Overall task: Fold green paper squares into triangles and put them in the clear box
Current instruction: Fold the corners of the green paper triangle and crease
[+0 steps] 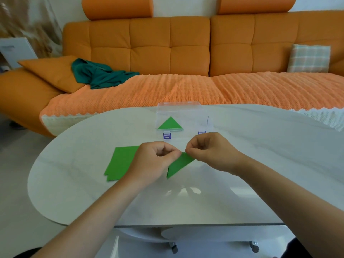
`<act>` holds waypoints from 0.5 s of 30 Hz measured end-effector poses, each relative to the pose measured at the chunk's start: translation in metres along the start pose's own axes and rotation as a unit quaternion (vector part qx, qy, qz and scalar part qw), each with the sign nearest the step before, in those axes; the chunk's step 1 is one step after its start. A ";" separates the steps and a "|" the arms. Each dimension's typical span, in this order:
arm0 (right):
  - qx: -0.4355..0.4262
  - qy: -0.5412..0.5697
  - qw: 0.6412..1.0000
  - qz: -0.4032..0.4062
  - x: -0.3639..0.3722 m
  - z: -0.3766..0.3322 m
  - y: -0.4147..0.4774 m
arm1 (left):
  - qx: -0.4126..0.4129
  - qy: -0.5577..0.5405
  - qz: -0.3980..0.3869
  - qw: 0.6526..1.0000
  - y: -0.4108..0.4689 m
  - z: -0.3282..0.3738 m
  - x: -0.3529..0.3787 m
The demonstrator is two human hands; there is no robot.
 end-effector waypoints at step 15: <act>0.025 -0.081 0.996 0.041 0.002 0.003 0.008 | -0.019 0.041 0.029 0.999 0.005 0.000 -0.001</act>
Point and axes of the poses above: each hand's wrist, its own y-axis towards the middle knuckle, its own x-axis out of the palm, z = x × y, the point moved 2 cm from there along y, towards the middle knuckle, and after that the axes turned 4 degrees about x, right-handed, at the moved point
